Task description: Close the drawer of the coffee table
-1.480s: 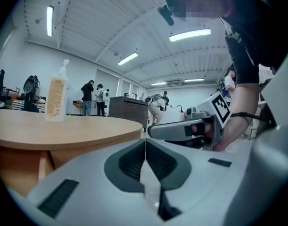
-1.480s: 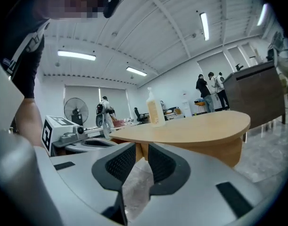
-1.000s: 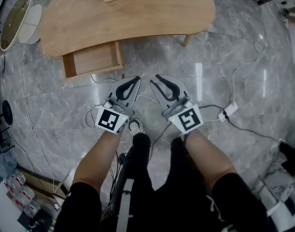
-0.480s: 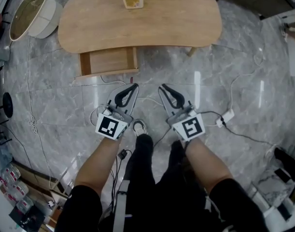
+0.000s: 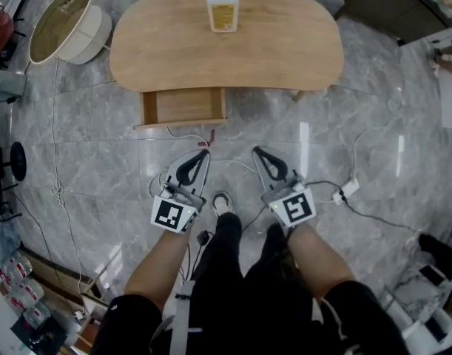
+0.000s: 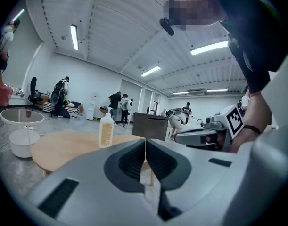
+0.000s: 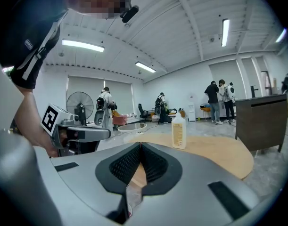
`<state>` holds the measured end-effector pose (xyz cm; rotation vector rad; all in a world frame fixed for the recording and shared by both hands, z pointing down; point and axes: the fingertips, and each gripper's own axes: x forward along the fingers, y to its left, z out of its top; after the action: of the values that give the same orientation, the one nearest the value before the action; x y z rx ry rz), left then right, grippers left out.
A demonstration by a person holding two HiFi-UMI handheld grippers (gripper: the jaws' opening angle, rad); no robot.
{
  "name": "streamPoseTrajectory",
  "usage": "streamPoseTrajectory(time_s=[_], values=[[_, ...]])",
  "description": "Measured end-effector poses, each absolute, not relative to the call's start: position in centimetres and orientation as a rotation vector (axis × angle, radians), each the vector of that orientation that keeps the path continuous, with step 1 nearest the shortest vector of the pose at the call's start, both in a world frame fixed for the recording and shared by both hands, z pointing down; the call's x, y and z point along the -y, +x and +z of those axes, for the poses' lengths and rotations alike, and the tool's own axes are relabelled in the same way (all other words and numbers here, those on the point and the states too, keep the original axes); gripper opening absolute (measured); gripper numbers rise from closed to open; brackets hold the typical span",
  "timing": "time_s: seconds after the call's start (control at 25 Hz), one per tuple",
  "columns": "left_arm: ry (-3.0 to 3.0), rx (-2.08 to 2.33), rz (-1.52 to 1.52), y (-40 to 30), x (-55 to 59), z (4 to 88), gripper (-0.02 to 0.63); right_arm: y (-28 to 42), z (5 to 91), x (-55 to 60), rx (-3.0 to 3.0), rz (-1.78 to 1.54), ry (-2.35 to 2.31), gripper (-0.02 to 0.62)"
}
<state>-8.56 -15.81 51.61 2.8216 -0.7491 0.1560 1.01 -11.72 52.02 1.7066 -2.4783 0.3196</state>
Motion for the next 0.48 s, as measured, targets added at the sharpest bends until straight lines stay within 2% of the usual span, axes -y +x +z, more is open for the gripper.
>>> streamPoseTrajectory(time_s=[0.48], values=[[2.804, 0.837, 0.287, -16.1, 17.3, 50.2, 0.008, -4.1, 47.4, 12.9, 2.557, 0.299, 1.678, 0.012]])
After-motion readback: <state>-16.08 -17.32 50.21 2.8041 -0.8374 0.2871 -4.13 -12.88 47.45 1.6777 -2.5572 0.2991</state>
